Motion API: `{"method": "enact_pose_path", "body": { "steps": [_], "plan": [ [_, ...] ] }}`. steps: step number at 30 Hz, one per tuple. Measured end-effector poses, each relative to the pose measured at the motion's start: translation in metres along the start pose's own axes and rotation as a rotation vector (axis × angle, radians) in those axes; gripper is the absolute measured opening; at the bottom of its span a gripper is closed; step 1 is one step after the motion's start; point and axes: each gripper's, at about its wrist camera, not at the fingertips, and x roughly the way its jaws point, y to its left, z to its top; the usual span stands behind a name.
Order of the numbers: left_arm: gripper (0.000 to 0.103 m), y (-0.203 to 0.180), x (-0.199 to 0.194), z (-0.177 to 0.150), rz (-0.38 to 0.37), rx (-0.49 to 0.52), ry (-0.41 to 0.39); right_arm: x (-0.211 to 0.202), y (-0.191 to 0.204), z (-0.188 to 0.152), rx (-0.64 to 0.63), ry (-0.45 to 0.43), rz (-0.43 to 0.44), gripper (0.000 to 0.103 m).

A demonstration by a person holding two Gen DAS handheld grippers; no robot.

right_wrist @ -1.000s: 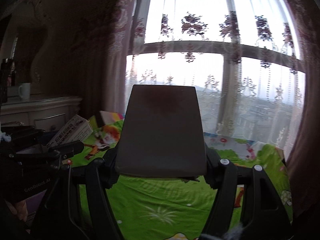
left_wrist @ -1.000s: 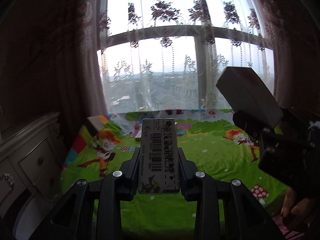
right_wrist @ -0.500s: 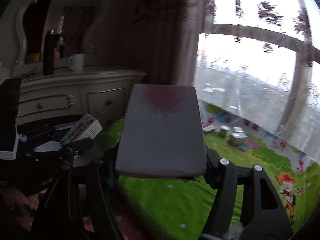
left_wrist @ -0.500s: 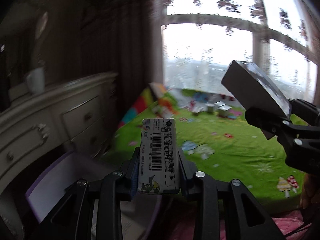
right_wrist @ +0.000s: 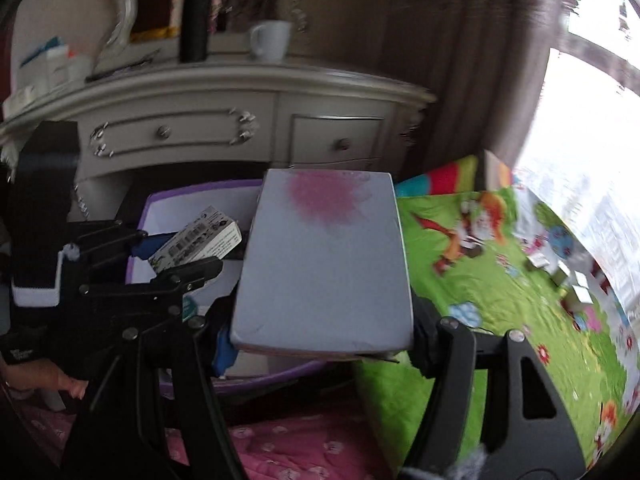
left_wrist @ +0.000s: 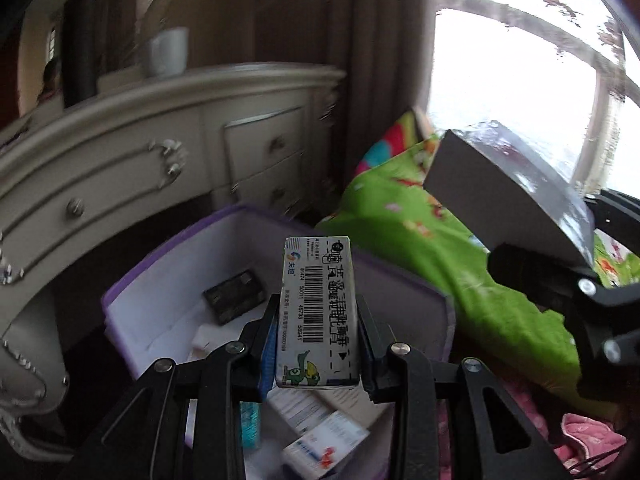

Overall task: Organize rigid objects
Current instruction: 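Open both tools to drop the boxes into the storage box, then move both tools back over the bedspread toward the remaining boxes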

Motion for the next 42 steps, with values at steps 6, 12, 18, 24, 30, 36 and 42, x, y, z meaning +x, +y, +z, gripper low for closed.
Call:
{"method": "enact_pose_path", "body": {
  "steps": [6, 12, 18, 24, 30, 36, 42],
  "plan": [
    [0.034, 0.032, 0.018, -0.008, 0.081, -0.058, 0.070, 0.029, 0.030, 0.002, -0.075, 0.084, 0.072, 0.070],
    [0.034, 0.054, 0.041, -0.012, 0.120, -0.103, 0.187, 0.064, 0.050, -0.004, -0.110, 0.187, 0.145, 0.070],
    [0.037, 0.072, 0.058, -0.019, 0.160, -0.167, 0.263, 0.087, 0.054, -0.012, -0.080, 0.241, 0.207, 0.070],
    [0.086, 0.067, 0.065, -0.009, 0.271, -0.172, 0.251, 0.093, 0.039, -0.019, -0.003, 0.235, 0.268, 0.081],
    [0.086, 0.034, 0.068, 0.010, 0.261, -0.094, 0.230, 0.078, -0.020, -0.028, 0.169, 0.187, 0.211, 0.082],
    [0.086, -0.048, 0.083, 0.033, 0.065, 0.032, 0.227, 0.061, -0.128, -0.068, 0.413, 0.170, -0.023, 0.086],
    [0.087, -0.181, 0.135, 0.054, -0.276, 0.216, 0.223, 0.037, -0.262, -0.144, 0.713, 0.237, -0.317, 0.086]
  ]
}}
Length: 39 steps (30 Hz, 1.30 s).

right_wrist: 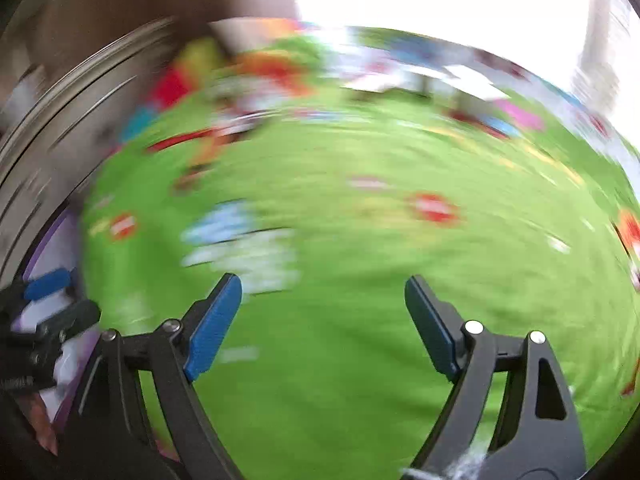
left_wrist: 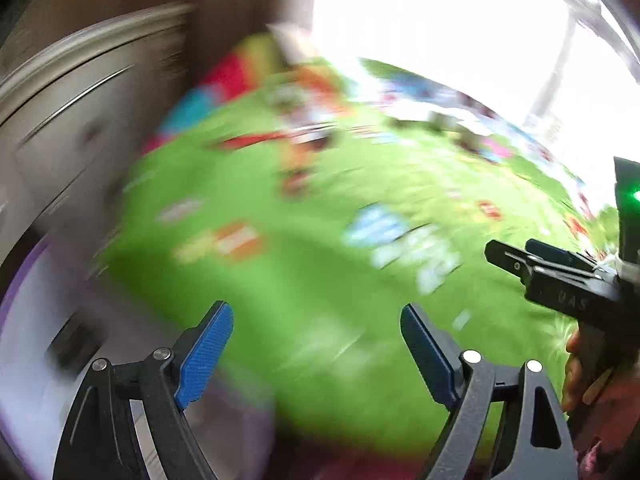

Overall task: Organize rigid objects
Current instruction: 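Move both tools back over the bedspread toward the remaining boxes, then grasp the white box printed with a large S with the right tool, then grasp the white DING ZHI DENTAL box with the left tool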

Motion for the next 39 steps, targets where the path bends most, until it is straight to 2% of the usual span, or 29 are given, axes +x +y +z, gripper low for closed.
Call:
{"method": "enact_pose_path", "body": {
  "steps": [2, 5, 9, 11, 14, 17, 20, 24, 25, 28, 30, 32, 33, 34, 35, 37, 39],
  "plan": [
    [0.087, -0.032, 0.038, 0.026, -0.006, 0.070, 0.010, 0.005, -0.039, 0.009, 0.084, 0.000, -0.038, 0.086],
    [0.087, -0.060, 0.089, 0.062, -0.001, 0.095, 0.045, 0.017, -0.092, 0.028, 0.200, 0.014, -0.057, 0.086],
    [0.088, -0.076, 0.121, 0.089, 0.026, 0.122, 0.031, 0.041, -0.143, 0.064, 0.331, 0.012, -0.044, 0.086],
    [0.091, -0.074, 0.127, 0.094, 0.008, 0.130, 0.030, 0.058, -0.154, 0.084, 0.380, 0.004, -0.032, 0.086],
    [0.103, -0.071, 0.132, 0.095, -0.048, 0.121, 0.039, 0.076, -0.164, 0.109, 0.449, -0.010, -0.005, 0.086],
    [0.103, -0.066, 0.132, 0.098, -0.078, 0.075, 0.025, 0.096, -0.173, 0.138, 0.528, -0.029, 0.031, 0.086],
    [0.103, -0.071, 0.135, 0.098, -0.054, 0.088, 0.031, 0.113, -0.177, 0.160, 0.616, -0.044, 0.041, 0.086],
    [0.103, -0.074, 0.137, 0.099, -0.017, 0.097, 0.040, 0.140, -0.182, 0.193, 0.707, -0.028, -0.021, 0.088],
    [0.103, -0.072, 0.136, 0.099, -0.018, 0.089, 0.039, 0.148, -0.181, 0.201, 0.711, -0.020, -0.043, 0.094],
    [0.103, -0.069, 0.136, 0.100, -0.016, 0.074, 0.036, 0.167, -0.168, 0.225, 0.621, 0.017, -0.183, 0.096],
    [0.103, -0.069, 0.136, 0.100, -0.015, 0.075, 0.036, 0.185, -0.149, 0.239, 0.472, 0.095, -0.320, 0.096],
    [0.103, -0.068, 0.136, 0.100, -0.017, 0.072, 0.035, 0.193, -0.135, 0.240, 0.368, 0.132, -0.389, 0.093],
    [0.103, -0.069, 0.136, 0.100, -0.017, 0.071, 0.035, 0.191, -0.130, 0.236, 0.327, 0.111, -0.394, 0.090],
    [0.103, -0.069, 0.136, 0.100, -0.018, 0.068, 0.034, 0.186, -0.128, 0.232, 0.308, 0.092, -0.386, 0.081],
    [0.103, -0.069, 0.136, 0.100, -0.019, 0.067, 0.034, 0.180, -0.126, 0.228, 0.280, 0.082, -0.374, 0.064],
    [0.103, -0.070, 0.135, 0.099, -0.015, 0.067, 0.034, 0.165, -0.124, 0.218, 0.206, 0.073, -0.336, 0.046],
    [0.103, -0.070, 0.135, 0.099, -0.013, 0.068, 0.035, 0.146, -0.127, 0.199, 0.139, 0.077, -0.276, 0.046]
  ]
}}
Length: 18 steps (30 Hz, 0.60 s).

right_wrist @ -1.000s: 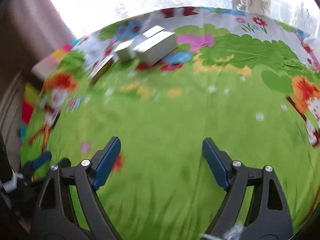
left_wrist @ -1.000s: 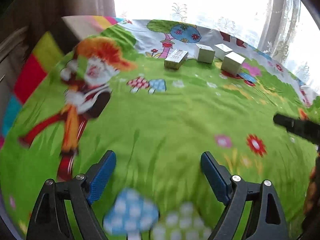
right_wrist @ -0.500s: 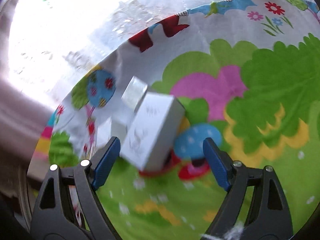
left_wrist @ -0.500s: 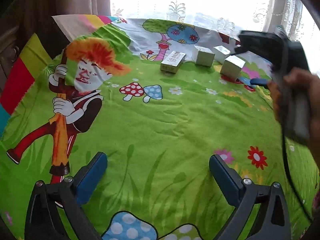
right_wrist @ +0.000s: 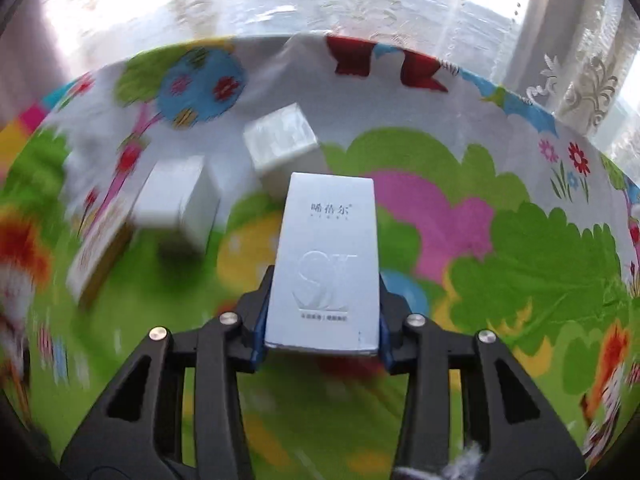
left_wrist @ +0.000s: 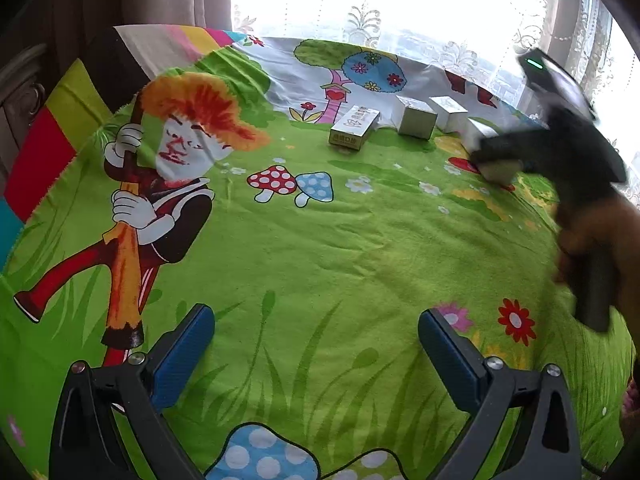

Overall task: Organize rigid objects
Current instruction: 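Grasp the white DING ZHI DENTAL box with the left tool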

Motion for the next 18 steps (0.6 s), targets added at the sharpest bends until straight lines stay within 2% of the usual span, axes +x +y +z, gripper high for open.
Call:
{"method": "enact_pose_path", "body": {
  "steps": [4, 9, 15, 18],
  "plan": [
    [0.103, -0.001, 0.001, 0.001, 0.011, 0.007, 0.005, -0.035, -0.031, -0.044, -0.086, 0.003, 0.075, 0.046],
    [0.103, -0.002, 0.003, 0.001, 0.027, 0.022, 0.012, -0.077, -0.071, -0.104, -0.146, -0.021, 0.111, 0.046],
    [0.103, -0.004, 0.005, 0.001, 0.045, 0.040, 0.021, -0.089, -0.090, -0.134, -0.145, -0.080, 0.111, 0.046],
    [0.103, -0.004, 0.004, 0.002, 0.050, 0.040, 0.024, -0.086, -0.080, -0.134, -0.169, -0.096, 0.069, 0.046]
  ]
}}
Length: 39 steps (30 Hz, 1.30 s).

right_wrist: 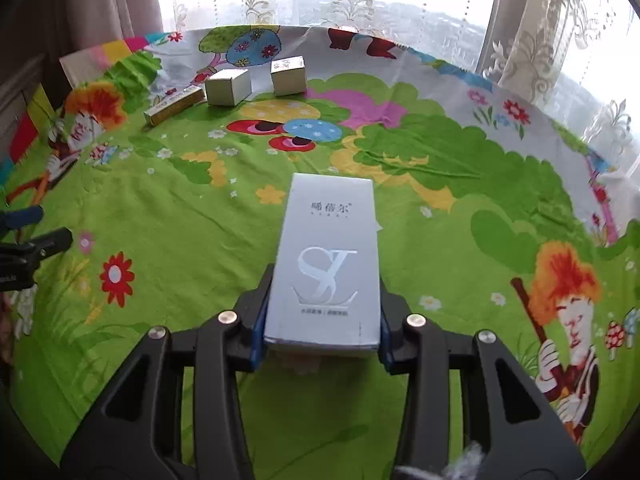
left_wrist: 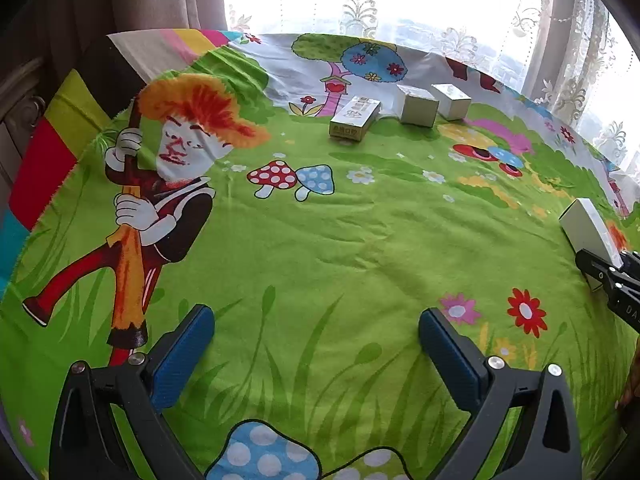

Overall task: Organize rigid objects
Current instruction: 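Grasp the white DING ZHI DENTAL box with the left tool, then lift both held boxes and carry them to the purple storage box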

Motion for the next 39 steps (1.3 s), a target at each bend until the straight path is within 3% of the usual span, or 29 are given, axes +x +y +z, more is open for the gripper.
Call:
{"method": "enact_pose_path", "body": {
  "steps": [3, 10, 14, 16, 17, 21, 26, 30, 39],
  "plan": [
    [0.103, -0.003, 0.010, 0.015, -0.009, 0.021, 0.013, -0.001, 0.002, 0.000, -0.009, -0.002, -0.022, 0.045],
    [0.103, -0.024, 0.089, 0.121, 0.002, 0.017, 0.048, -0.001, -0.004, 0.000, 0.011, 0.005, -0.004, 0.046],
    [0.101, -0.035, 0.119, 0.160, -0.034, 0.067, 0.023, -0.001, -0.004, 0.000, 0.015, 0.005, -0.002, 0.046],
    [0.060, -0.038, 0.116, 0.164, -0.051, 0.074, -0.015, -0.001, -0.005, 0.000, 0.020, 0.006, 0.003, 0.046],
    [0.031, -0.042, 0.110, 0.162, -0.064, 0.076, -0.030, -0.001, -0.006, 0.000, 0.023, 0.006, 0.005, 0.046],
    [0.031, -0.057, 0.077, 0.119, -0.110, 0.131, -0.034, -0.001, -0.008, -0.001, 0.035, 0.005, 0.012, 0.046],
    [0.031, -0.058, -0.005, 0.016, -0.201, 0.118, -0.005, 0.000, -0.007, -0.001, 0.036, 0.006, 0.010, 0.046],
    [0.032, -0.072, -0.048, -0.047, -0.141, 0.199, -0.065, 0.000, -0.008, -0.001, 0.044, 0.006, 0.019, 0.047],
    [0.032, -0.082, -0.047, -0.040, -0.130, 0.189, -0.063, 0.000, -0.010, -0.002, 0.053, 0.003, 0.026, 0.046]
  ]
}}
